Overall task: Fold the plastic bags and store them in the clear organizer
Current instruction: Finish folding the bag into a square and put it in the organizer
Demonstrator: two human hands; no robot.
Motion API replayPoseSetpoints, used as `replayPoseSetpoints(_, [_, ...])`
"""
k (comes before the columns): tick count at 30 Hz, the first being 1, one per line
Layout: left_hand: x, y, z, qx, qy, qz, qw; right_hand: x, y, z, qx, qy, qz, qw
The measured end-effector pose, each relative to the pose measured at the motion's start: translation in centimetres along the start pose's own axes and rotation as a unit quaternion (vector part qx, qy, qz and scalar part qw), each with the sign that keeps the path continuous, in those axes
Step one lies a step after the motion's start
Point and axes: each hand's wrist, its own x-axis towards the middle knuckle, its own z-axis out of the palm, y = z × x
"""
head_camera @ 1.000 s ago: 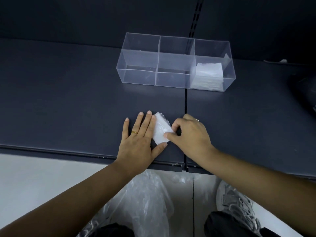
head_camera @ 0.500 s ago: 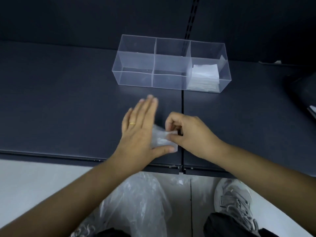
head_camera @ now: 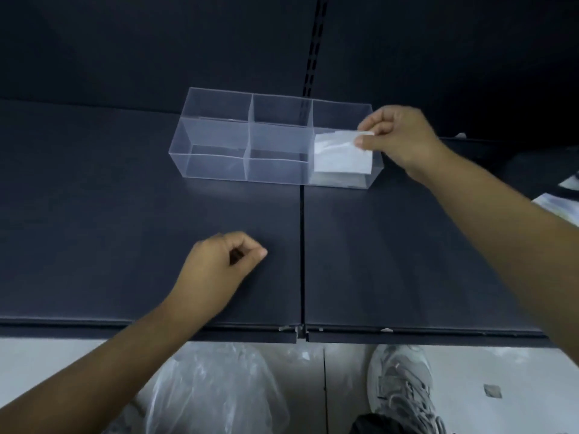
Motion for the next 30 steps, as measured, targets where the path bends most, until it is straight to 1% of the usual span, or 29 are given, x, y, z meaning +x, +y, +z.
replayPoseSetpoints(4, [-2.0,-1.5,1.7,0.098,0.011,0.07,0.993,2.6,1.8,1.2,-0.117,0.03,-0.015,0.993])
replayPoseSetpoints(8, [-3.2,-2.5,2.4,0.139,0.019,0.071,0.988,2.7,2.3,2.0,-0.187,0.069,-0.051,0.979])
replayPoseSetpoints(11, [-3.8,-3.1,2.3,0.155,0.007,0.073,0.985,1.6,2.0,2.5,-0.223,0.102,-0.135,0.96])
replayPoseSetpoints(12, [-3.9,-3.3,2.2,0.157,0.009,0.071,0.985,1.1,1.7,2.7,-0.225,0.096,-0.169,0.955])
replayPoseSetpoints(13, [-4.1,-3.4,2.0,0.159,0.011,0.07,0.985,0.5,1.5,2.9,-0.23,0.069,-0.193,0.951])
replayPoseSetpoints(14, [-4.3,-3.6,1.9,0.162,0.01,0.069,0.984,-0.2,1.5,3.3,-0.246,0.024,-0.205,0.947])
replayPoseSetpoints(16, [-4.6,-3.8,1.6,0.175,-0.003,0.065,0.982,-1.2,1.9,4.1,-0.296,-0.077,-0.195,0.932])
replayPoseSetpoints(17, [-4.6,-4.0,1.4,0.192,-0.01,0.067,0.979,-1.4,1.9,4.3,-0.308,-0.114,-0.178,0.928])
replayPoseSetpoints(19, [-4.6,-4.5,0.8,0.259,-0.024,0.082,0.962,-1.8,1.5,4.3,-0.294,-0.15,-0.139,0.934])
replayPoseSetpoints(21, [-4.5,-5.2,-0.2,0.335,-0.043,0.084,0.938,-1.7,1.2,4.3,-0.301,-0.163,-0.112,0.933])
replayPoseSetpoints(22, [-4.4,-5.6,-0.7,0.359,-0.05,0.077,0.929,-1.9,0.9,4.4,-0.326,-0.15,-0.11,0.927])
replayPoseSetpoints(23, [-4.4,-6.0,-1.2,0.375,-0.056,0.068,0.923,-2.4,0.6,4.8,-0.355,-0.113,-0.126,0.92])
replayPoseSetpoints(24, [-4.4,-6.4,-1.5,0.384,-0.06,0.06,0.919,-3.5,0.2,5.3,-0.364,-0.057,-0.165,0.915])
replayPoseSetpoints(25, [-4.5,-6.7,-1.6,0.39,-0.061,0.056,0.917,-5.2,-0.4,6.2,-0.332,-0.003,-0.22,0.917])
replayPoseSetpoints(26, [-4.5,-6.9,-1.6,0.394,-0.059,0.055,0.916,-7.7,-1.0,7.2,-0.271,0.029,-0.273,0.923])
replayPoseSetpoints(27, [-4.5,-7.0,-1.5,0.396,-0.056,0.056,0.915,-10.6,-1.3,8.5,-0.202,0.018,-0.309,0.929])
replayPoseSetpoints(28, [-4.6,-7.1,-1.4,0.398,-0.053,0.058,0.914,-14.0,-1.2,9.9,-0.151,-0.038,-0.321,0.934])
replayPoseSetpoints(29, [-4.6,-7.2,-1.4,0.398,-0.052,0.059,0.914,-17.5,-0.7,11.5,-0.128,-0.121,-0.298,0.938])
replayPoseSetpoints(30, [-4.6,-7.2,-1.4,0.397,-0.051,0.061,0.914,-20.7,-0.2,12.9,-0.129,-0.217,-0.239,0.937])
